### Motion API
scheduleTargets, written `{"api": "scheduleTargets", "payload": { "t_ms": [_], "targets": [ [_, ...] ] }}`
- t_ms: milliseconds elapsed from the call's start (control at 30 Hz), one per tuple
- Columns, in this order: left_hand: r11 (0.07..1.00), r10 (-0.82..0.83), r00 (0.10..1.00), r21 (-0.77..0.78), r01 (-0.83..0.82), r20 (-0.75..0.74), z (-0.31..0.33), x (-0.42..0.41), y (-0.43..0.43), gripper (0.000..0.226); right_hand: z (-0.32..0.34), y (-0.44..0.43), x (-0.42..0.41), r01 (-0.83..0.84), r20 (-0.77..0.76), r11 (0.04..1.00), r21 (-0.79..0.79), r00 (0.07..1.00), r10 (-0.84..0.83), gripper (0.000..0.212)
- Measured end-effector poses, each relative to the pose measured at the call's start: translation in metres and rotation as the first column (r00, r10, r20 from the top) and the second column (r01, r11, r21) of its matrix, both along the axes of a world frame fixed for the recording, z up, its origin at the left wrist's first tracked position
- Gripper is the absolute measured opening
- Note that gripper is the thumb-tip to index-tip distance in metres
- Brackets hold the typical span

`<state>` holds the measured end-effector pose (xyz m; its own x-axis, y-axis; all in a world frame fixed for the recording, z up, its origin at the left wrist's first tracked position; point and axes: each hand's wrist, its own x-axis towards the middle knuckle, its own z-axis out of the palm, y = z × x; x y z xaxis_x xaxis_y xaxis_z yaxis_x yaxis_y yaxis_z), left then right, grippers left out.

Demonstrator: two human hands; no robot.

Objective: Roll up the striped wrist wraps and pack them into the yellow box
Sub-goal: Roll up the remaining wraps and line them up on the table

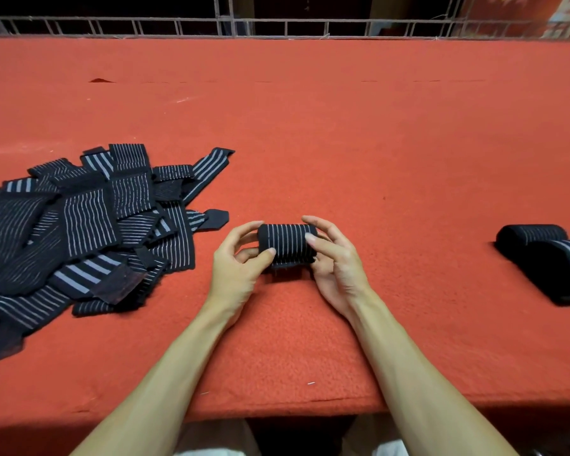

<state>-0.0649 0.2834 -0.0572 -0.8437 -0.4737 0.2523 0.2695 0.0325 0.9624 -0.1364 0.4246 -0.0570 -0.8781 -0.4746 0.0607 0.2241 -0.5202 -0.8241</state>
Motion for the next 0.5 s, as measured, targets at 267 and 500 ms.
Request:
{"api": "scheduleTargets", "payload": {
  "t_ms": [267,500],
  "targets": [
    [0.999,0.031,0.996,-0.023,-0.029,0.081,0.006,0.004,-0.001,0.048,-0.005,-0.010,-0.001,0.224,-0.053,0.936,0.270,0.975,-0.218,0.024],
    [0.991,-0.042,0.979,-0.118,0.066,0.200,0.019,-0.014,0.030,0.045,0.029,0.057,-0.031,0.140,-0.216,0.725,0.674,0.976,0.013,0.021]
  ]
}}
